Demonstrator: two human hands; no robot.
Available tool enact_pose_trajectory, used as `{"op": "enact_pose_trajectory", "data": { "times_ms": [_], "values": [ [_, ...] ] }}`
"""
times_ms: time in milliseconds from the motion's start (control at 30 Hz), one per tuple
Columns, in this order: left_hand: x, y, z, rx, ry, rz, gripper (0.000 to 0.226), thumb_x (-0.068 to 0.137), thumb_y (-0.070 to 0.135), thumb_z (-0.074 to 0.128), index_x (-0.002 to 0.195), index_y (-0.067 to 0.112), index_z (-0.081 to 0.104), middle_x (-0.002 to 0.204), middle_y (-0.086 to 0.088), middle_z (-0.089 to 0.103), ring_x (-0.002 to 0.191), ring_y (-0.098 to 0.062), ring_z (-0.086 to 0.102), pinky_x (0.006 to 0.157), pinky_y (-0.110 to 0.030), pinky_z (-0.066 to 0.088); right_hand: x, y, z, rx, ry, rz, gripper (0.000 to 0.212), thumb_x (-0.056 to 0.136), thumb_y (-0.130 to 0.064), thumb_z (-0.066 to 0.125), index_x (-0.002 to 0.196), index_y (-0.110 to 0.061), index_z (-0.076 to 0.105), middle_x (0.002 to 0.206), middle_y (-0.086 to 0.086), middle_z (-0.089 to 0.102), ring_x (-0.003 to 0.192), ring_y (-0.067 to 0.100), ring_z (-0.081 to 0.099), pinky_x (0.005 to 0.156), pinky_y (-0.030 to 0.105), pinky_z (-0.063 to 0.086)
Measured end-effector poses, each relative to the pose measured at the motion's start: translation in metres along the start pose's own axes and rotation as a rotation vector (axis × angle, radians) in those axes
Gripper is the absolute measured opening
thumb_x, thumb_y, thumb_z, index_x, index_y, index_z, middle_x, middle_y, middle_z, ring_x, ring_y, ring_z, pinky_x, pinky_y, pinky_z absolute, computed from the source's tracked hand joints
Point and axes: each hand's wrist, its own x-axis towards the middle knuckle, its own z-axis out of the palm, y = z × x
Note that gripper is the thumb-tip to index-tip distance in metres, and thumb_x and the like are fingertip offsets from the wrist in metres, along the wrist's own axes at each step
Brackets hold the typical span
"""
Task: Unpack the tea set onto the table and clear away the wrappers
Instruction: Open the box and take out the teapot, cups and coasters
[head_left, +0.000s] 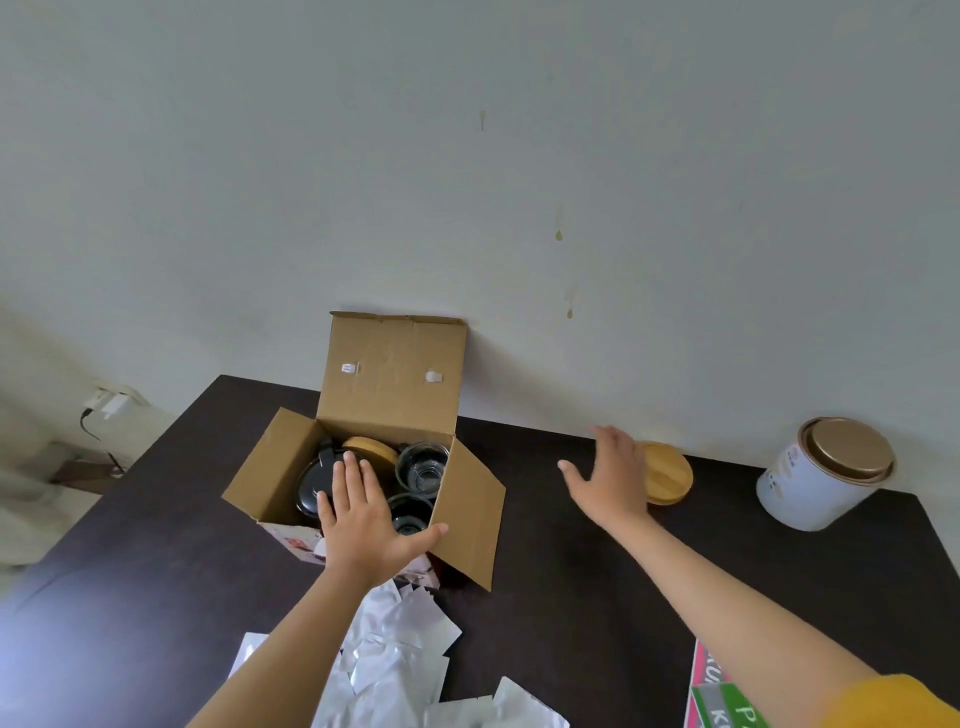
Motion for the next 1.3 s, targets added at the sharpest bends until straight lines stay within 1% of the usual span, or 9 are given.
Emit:
{"op": "enact_pose_trajectory", "data": {
  "times_ms": [133,233,333,433,533,767,1000,1167,1300],
  "values": [
    [-0.003,0.001,-0.002,-0.019,0.005,-0.003,0.144,0.046,0.101,0.016,0.150,0.003,-0.006,0.157,-0.013,-0.019,0.144,-0.028,-0.022,0.116,-0.052,-0.005,-0.024,-0.088,-0.007,0.262,-0.072,-0.260,0.043,0.088,-0.037,0.062,0.126,-0.018,0.054,0.120,-0.002,0.058,0.118,0.017,0.047,0.090,0.028,0.043],
    [-0.004,0.000,-0.004,-0.026,0.006,-0.002,0.143,0.048,0.100,0.015,0.149,0.003,-0.008,0.157,-0.013,-0.020,0.144,-0.028,-0.023,0.116,-0.051,-0.006,-0.029,-0.143,-0.001,0.278,-0.149,-0.393,0.036,0.088,-0.036,0.061,0.119,-0.019,0.057,0.102,-0.003,0.063,0.105,0.016,0.052,0.081,0.031,0.049],
    [-0.006,-0.002,-0.004,-0.028,0.015,0.009,0.143,0.045,0.099,0.004,0.149,0.003,-0.007,0.157,-0.014,-0.019,0.144,-0.028,-0.022,0.116,-0.050,-0.006,-0.029,-0.181,0.011,0.021,-0.194,-0.444,0.039,0.088,-0.043,0.059,0.115,-0.015,0.054,0.104,0.003,0.063,0.106,0.024,0.051,0.078,0.034,0.044],
    [-0.005,-0.004,-0.003,-0.051,0.031,0.018,0.145,0.042,0.099,0.000,0.150,0.003,-0.006,0.157,-0.014,-0.019,0.144,-0.028,-0.022,0.116,-0.049,-0.008,-0.026,-0.200,0.022,-0.302,-0.279,-0.404,0.054,0.085,-0.054,0.060,0.117,-0.011,0.049,0.113,0.009,0.060,0.111,0.031,0.047,0.082,0.038,0.039],
    [-0.004,-0.006,-0.001,-0.057,0.038,0.027,0.142,0.046,0.099,0.003,0.150,0.003,-0.007,0.157,-0.013,-0.020,0.143,-0.028,-0.024,0.115,-0.048,-0.009,-0.021,-0.206,0.033,-0.393,-0.322,-0.372,0.064,0.080,-0.059,0.063,0.119,-0.010,0.048,0.115,0.011,0.058,0.112,0.032,0.045,0.086,0.040,0.037],
    [-0.002,-0.008,0.003,-0.076,0.045,0.030,0.135,0.055,0.096,0.020,0.150,0.003,-0.008,0.156,-0.014,-0.022,0.143,-0.028,-0.025,0.115,-0.048,-0.011,-0.018,-0.211,0.041,-0.380,-0.286,-0.360,0.057,0.077,-0.053,0.067,0.112,-0.012,0.049,0.110,0.007,0.059,0.109,0.031,0.046,0.083,0.038,0.036],
    [-0.001,-0.009,0.002,-0.071,0.029,0.029,0.136,0.056,0.097,0.021,0.149,0.003,-0.012,0.156,-0.014,-0.023,0.142,-0.028,-0.028,0.114,-0.048,-0.013,-0.019,-0.209,0.024,-0.287,-0.098,-0.428,0.059,0.070,-0.061,0.063,0.102,-0.013,0.050,0.100,0.006,0.061,0.098,0.028,0.051,0.074,0.034,0.032],
    [-0.001,-0.010,0.003,-0.078,0.021,0.028,0.140,0.051,0.099,0.017,0.149,0.003,-0.011,0.156,-0.015,-0.022,0.142,-0.029,-0.026,0.115,-0.050,-0.010,-0.022,-0.199,-0.011,-0.160,-0.047,-0.387,0.074,0.070,-0.061,0.064,0.120,-0.009,0.046,0.102,0.005,0.060,0.091,0.024,0.058,0.068,0.028,0.039],
    [-0.001,-0.010,0.002,-0.059,0.030,0.036,0.141,0.048,0.100,0.010,0.150,0.003,-0.008,0.157,-0.014,-0.020,0.143,-0.030,-0.023,0.115,-0.051,-0.007,-0.030,-0.165,-0.046,-0.040,-0.211,-0.274,0.074,0.073,-0.046,0.069,0.132,-0.015,0.039,0.117,0.006,0.049,0.104,0.026,0.054,0.078,0.034,0.051]
  ]
}}
